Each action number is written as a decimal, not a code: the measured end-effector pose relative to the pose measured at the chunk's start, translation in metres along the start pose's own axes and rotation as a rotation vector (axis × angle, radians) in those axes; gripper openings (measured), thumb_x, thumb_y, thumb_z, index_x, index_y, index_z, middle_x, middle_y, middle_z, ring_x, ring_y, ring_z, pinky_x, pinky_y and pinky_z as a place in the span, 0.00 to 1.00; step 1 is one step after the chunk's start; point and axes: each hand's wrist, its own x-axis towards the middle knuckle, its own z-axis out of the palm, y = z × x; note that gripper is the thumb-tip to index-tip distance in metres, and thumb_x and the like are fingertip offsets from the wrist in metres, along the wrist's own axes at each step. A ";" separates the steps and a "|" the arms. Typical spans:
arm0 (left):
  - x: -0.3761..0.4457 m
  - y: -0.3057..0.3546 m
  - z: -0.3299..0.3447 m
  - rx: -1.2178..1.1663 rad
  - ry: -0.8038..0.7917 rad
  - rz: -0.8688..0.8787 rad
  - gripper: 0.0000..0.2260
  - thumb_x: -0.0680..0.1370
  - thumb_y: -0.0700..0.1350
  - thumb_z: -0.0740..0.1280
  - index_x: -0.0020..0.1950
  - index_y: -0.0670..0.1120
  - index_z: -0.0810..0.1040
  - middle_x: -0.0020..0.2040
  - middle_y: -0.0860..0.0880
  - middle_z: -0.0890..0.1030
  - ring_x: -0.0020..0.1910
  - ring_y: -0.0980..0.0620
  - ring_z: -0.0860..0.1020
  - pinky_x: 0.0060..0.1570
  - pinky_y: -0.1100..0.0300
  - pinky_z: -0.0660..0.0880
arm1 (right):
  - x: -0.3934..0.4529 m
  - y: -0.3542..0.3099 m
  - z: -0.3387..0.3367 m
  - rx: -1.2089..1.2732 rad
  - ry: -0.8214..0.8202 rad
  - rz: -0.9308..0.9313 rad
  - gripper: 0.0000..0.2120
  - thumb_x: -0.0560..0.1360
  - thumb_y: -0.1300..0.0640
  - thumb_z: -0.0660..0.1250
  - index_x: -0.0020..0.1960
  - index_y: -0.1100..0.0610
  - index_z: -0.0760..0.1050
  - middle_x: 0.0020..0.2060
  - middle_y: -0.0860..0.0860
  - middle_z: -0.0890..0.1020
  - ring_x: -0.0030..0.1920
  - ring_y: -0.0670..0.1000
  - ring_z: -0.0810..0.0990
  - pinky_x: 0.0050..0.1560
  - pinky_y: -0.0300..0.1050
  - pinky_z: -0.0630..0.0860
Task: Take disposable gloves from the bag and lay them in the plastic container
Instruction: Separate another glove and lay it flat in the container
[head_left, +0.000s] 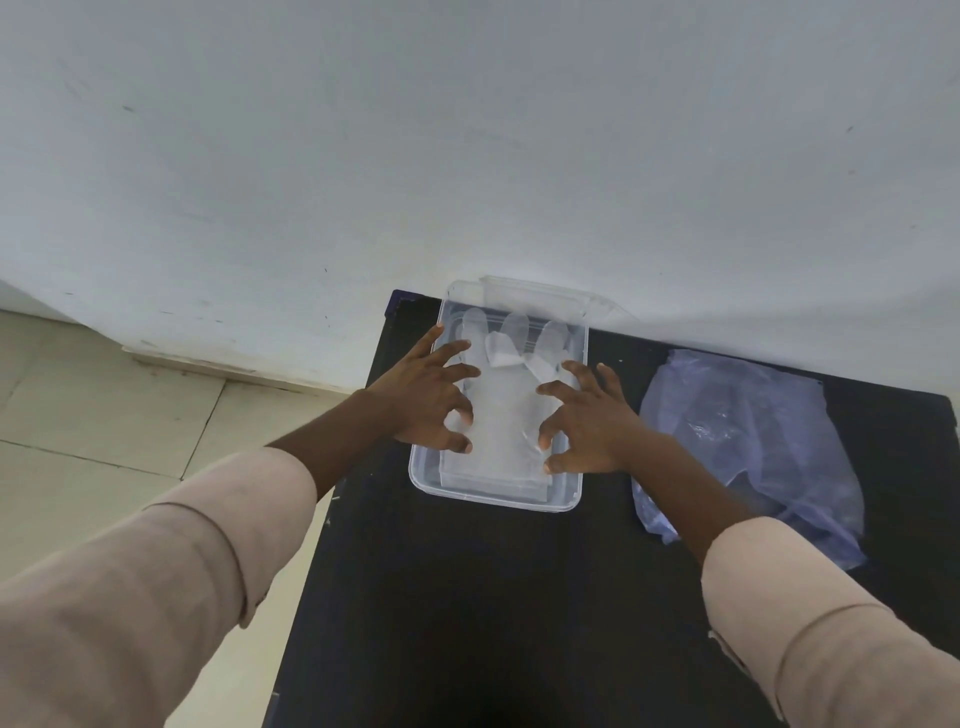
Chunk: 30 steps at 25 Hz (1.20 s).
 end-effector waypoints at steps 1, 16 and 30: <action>0.000 0.000 0.000 0.006 0.003 -0.004 0.26 0.72 0.72 0.54 0.60 0.61 0.79 0.76 0.54 0.65 0.78 0.45 0.49 0.73 0.37 0.35 | 0.000 -0.001 -0.001 -0.009 -0.009 0.005 0.16 0.69 0.36 0.67 0.53 0.41 0.80 0.76 0.47 0.60 0.77 0.58 0.42 0.71 0.66 0.34; 0.000 -0.005 0.014 -0.009 0.161 0.019 0.25 0.69 0.70 0.60 0.59 0.59 0.80 0.70 0.51 0.74 0.75 0.43 0.60 0.74 0.36 0.42 | 0.078 -0.034 -0.012 0.554 0.135 0.211 0.12 0.76 0.62 0.60 0.57 0.58 0.76 0.58 0.56 0.79 0.57 0.57 0.77 0.54 0.43 0.70; 0.007 0.004 0.010 0.011 0.173 0.037 0.25 0.70 0.69 0.60 0.61 0.58 0.79 0.70 0.50 0.74 0.75 0.41 0.60 0.73 0.35 0.41 | 0.057 -0.050 -0.005 0.536 0.305 0.301 0.20 0.78 0.58 0.61 0.69 0.55 0.65 0.70 0.55 0.69 0.64 0.56 0.74 0.60 0.48 0.72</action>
